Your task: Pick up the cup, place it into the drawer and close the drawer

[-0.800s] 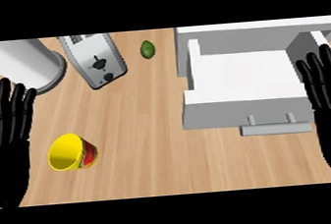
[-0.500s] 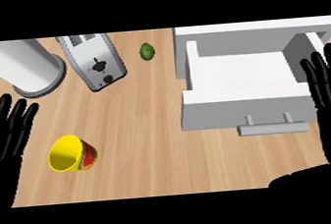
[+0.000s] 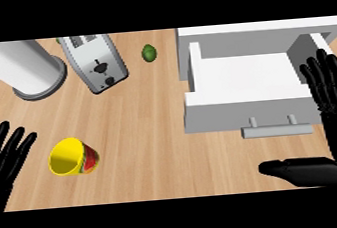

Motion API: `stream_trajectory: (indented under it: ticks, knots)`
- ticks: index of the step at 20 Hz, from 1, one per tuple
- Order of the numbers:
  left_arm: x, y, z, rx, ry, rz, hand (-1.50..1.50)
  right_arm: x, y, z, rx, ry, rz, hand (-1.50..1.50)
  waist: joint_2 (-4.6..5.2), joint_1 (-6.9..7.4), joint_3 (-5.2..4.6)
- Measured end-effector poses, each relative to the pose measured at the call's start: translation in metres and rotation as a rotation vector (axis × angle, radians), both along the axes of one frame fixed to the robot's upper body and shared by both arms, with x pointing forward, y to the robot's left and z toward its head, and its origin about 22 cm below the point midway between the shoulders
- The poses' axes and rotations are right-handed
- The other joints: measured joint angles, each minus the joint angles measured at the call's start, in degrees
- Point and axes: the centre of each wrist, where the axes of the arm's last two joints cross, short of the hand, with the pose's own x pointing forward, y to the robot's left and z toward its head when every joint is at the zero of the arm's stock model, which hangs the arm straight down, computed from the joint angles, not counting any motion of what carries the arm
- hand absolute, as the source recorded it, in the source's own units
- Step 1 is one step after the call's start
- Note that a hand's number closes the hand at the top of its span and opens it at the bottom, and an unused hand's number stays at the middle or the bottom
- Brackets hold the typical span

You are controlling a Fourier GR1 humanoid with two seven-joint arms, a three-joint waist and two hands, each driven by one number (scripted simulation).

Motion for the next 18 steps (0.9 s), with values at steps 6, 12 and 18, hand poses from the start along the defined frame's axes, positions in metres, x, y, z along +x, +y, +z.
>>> stream_trajectory:
  ticks: [6,12,18]
  knots:
    - [0.009,0.02,-0.029,0.009,0.059,0.061,-1.5,-0.001,-0.002,0.001,-0.005,-0.007,0.006,-1.5,0.01,-0.28,-0.01]
    - [0.009,0.043,-0.065,0.063,0.108,0.147,-1.5,0.001,-0.011,-0.003,-0.001,-0.003,0.007,-1.5,0.03,-0.37,0.0]
    - [0.015,0.057,-0.097,0.117,0.158,0.215,-1.5,0.008,-0.018,-0.003,-0.005,-0.004,0.005,-1.5,0.05,-0.38,0.01]
